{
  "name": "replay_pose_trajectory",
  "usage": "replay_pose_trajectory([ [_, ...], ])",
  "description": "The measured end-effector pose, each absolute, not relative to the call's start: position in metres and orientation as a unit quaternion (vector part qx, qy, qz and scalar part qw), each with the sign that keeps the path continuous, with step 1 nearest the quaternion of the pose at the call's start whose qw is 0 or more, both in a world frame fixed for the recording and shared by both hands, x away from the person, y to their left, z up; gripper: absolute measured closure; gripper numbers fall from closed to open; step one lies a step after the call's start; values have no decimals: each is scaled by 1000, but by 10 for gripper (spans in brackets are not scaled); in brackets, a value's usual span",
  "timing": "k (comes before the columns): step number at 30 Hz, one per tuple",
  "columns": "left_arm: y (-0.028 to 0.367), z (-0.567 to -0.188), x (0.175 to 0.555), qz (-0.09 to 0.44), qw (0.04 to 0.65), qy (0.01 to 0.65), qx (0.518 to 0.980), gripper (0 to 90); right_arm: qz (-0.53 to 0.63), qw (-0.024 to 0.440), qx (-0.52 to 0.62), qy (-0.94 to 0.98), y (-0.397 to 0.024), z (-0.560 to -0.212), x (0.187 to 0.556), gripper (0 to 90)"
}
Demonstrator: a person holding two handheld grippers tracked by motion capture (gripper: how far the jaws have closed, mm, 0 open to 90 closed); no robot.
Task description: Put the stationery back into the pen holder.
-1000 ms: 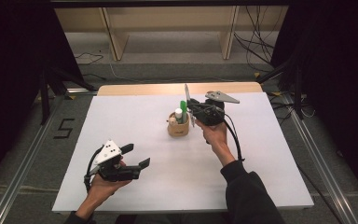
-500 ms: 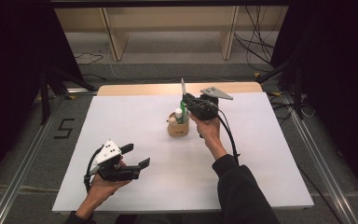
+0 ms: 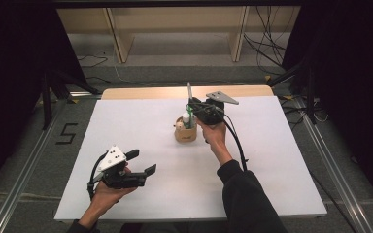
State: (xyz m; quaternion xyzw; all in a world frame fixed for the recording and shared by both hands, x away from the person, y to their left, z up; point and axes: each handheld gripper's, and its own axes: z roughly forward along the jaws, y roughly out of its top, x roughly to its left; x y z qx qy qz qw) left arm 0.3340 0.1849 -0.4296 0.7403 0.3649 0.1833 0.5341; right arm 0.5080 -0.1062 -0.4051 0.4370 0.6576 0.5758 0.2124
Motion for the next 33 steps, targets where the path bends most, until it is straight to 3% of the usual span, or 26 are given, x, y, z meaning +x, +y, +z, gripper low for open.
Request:
replay_pose_trajectory([
  [33,185,-429,334,184,534,363,741,155,564,236,417,673,-92,-423,511,794],
])
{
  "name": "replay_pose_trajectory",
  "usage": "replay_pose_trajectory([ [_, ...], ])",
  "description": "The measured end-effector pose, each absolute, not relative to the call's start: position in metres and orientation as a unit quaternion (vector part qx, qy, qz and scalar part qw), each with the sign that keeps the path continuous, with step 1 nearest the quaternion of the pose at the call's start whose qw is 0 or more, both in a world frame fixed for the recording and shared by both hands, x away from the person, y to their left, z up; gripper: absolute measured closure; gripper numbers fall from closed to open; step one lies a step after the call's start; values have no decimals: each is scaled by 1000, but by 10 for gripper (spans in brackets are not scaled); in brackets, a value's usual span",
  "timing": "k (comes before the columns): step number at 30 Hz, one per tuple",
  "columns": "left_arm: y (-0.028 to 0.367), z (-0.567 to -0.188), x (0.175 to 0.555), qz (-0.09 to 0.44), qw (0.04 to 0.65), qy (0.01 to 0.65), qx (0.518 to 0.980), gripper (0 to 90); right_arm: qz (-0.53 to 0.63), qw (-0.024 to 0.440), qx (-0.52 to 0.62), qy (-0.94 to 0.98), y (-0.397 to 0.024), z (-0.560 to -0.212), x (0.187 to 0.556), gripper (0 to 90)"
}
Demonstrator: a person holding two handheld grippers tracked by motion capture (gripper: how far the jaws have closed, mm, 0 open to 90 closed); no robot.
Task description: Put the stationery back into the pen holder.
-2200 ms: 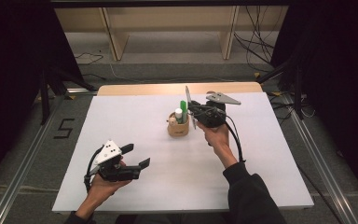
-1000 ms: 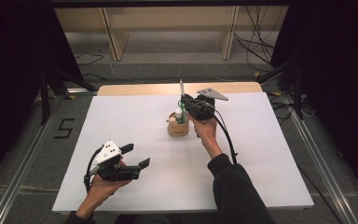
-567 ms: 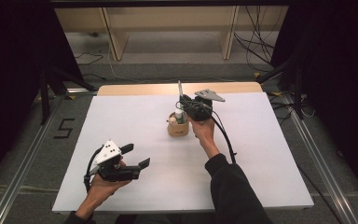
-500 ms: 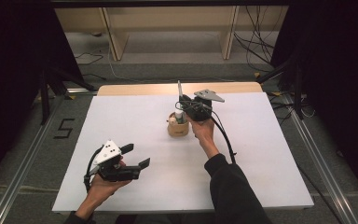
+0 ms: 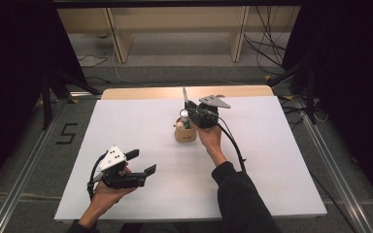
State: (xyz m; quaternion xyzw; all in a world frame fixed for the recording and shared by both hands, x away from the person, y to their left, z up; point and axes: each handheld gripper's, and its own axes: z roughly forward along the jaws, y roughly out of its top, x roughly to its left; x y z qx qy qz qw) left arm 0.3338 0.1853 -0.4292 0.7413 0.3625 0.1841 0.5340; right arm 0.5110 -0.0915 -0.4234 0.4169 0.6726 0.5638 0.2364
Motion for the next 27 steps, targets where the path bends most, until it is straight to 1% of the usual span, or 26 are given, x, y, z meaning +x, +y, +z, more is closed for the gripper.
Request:
replay_pose_trajectory([
  [6,185,-429,334,183,535,363,741,155,566,246,409,672,-92,-425,507,791],
  [11,185,-429,334,183,534,363,741,155,568,242,409,672,-95,-424,506,790],
  [18,185,-429,334,183,535,363,740,155,562,254,391,683,-93,-421,501,789],
  [23,185,-429,333,183,535,363,741,155,566,245,395,681,-95,-421,502,793],
  [27,185,-429,334,183,535,364,740,155,569,248,390,680,-90,-422,502,794],
])
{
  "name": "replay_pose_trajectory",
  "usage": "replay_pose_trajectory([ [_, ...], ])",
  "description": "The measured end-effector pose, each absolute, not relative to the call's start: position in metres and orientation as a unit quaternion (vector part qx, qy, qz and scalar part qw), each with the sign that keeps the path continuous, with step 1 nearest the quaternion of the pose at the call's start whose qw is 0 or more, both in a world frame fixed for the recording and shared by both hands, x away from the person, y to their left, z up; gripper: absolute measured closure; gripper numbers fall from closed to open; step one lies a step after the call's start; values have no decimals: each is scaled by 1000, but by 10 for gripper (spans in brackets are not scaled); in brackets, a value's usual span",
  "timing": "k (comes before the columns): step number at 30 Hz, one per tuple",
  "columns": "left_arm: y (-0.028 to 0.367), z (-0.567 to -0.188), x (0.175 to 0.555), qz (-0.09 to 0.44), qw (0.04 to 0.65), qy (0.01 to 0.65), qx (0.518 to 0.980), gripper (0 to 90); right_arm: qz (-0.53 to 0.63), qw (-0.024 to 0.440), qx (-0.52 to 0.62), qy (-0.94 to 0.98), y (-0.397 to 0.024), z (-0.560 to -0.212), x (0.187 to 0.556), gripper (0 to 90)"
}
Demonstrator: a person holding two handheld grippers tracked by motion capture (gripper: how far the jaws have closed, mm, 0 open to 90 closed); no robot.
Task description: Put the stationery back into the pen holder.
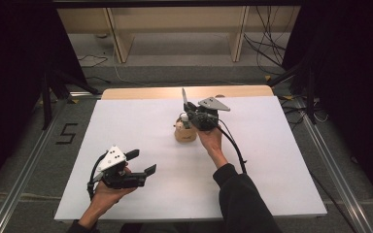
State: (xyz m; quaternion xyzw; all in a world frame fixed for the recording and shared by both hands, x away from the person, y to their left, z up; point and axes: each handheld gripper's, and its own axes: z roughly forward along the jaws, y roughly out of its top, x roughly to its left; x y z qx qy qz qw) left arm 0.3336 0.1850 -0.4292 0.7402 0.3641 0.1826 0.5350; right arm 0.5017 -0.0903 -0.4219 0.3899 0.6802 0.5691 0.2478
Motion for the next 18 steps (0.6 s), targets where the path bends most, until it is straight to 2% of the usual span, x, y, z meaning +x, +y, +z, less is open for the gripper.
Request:
replay_pose_trajectory([
  [18,185,-429,333,183,535,363,740,155,548,250,385,699,-88,-428,501,790],
])
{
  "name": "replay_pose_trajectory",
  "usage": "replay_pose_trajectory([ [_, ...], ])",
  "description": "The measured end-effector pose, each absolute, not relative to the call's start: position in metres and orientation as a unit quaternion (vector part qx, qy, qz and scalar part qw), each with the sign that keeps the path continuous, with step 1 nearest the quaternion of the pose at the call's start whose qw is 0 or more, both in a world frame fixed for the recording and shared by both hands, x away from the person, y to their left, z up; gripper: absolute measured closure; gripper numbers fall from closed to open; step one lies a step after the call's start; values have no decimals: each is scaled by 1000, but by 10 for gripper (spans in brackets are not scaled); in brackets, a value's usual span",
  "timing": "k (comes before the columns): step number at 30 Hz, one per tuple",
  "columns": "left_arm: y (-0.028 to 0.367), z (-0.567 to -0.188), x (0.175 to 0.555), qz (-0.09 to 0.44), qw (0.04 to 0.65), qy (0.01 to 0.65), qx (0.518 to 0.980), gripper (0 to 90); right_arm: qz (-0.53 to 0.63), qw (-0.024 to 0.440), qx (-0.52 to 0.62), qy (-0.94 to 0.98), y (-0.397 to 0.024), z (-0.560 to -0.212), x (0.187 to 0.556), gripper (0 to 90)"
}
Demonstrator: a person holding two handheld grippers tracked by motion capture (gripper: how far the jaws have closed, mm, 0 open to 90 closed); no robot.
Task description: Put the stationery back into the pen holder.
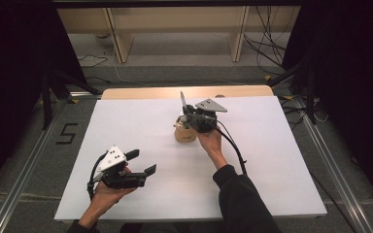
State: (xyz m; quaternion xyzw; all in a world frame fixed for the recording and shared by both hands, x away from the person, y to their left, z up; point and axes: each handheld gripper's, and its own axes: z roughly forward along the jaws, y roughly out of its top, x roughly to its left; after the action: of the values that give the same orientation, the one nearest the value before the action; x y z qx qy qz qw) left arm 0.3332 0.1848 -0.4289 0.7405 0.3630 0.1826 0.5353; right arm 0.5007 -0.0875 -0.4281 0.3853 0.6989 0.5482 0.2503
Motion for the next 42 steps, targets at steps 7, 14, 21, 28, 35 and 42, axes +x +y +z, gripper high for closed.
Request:
replay_pose_trajectory([
  [7,185,-429,333,184,535,363,740,155,541,249,387,704,-87,-429,500,786],
  [14,185,-429,334,184,535,364,740,155,541,240,387,707,-90,-426,497,575],
  [21,185,-428,334,181,536,365,739,155,560,237,379,698,-93,-417,495,584],
  [28,186,-429,334,180,537,366,739,155,563,232,380,696,-98,-413,494,566],
  [35,186,-429,334,180,536,367,739,155,570,233,383,689,-110,-404,492,545],
  [42,186,-429,334,180,537,368,737,155,570,231,384,688,-116,-400,491,507],
])
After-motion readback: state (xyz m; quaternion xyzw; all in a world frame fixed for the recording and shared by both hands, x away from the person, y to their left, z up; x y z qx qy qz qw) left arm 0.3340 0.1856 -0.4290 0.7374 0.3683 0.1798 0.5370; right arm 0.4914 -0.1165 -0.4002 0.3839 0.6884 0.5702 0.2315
